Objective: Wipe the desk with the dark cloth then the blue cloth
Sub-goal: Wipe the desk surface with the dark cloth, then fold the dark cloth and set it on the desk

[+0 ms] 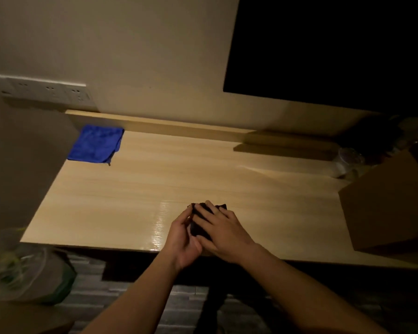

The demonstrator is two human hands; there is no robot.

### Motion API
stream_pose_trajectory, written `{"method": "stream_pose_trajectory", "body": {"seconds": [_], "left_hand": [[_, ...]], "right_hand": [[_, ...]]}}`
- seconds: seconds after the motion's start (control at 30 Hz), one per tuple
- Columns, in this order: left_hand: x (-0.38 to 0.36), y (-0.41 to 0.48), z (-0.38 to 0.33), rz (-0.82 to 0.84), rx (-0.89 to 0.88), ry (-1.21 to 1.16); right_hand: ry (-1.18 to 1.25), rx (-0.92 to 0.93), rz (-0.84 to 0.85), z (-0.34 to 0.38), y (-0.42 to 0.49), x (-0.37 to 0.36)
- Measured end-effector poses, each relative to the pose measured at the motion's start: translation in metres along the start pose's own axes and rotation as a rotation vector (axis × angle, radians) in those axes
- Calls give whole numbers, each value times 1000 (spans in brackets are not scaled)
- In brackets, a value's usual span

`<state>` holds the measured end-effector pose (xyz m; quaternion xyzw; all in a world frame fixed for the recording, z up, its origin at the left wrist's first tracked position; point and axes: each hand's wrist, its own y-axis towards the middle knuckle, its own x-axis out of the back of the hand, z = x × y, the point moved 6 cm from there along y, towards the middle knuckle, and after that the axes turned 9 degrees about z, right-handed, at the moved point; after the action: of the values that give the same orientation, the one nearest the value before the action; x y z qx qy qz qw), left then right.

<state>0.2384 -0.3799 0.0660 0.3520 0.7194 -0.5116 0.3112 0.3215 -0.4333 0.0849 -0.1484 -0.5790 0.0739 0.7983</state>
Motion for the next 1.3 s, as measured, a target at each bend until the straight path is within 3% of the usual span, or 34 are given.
{"method": "stream_pose_trajectory", "body": {"seconds": [0.1,0.2,0.3,0.4,0.47,0.5,0.6,0.87,0.93,1.03,1.1,1.3], "left_hand": [[-5,-7,-33,3,-72,-44],[-2,-10,-70,-23,-85,-59],[5,-10,-111,-35,-53,-76],[21,0,-156,-32,-36,-89],[34,10,-189,-33,-28,-50],[41,16,-207,-38,-22,-27],[67,36,-261,-90,-27,110],[97,111,-394,-176,-211,895],[104,128,-420,-240,-285,1193],[119,132,-445,-393,-397,1658],[129,122,-450,-445,-427,1820],[160,111,-471,-421,-429,2184]], "right_hand": [[-47,71,-39,18,21,30],[166,68,-127,27,40,62],[537,-172,-335,15,71,75],[1205,-479,-272,5,113,51],[1572,-486,-255,13,145,42],[1601,-476,-273,18,160,43],[1430,-549,-399,24,207,51],[1085,-631,-641,12,336,77],[1041,-662,-620,1,359,77],[813,-755,-432,-13,379,65],[654,-768,-366,-17,379,58],[339,-761,-383,4,318,38]]}}
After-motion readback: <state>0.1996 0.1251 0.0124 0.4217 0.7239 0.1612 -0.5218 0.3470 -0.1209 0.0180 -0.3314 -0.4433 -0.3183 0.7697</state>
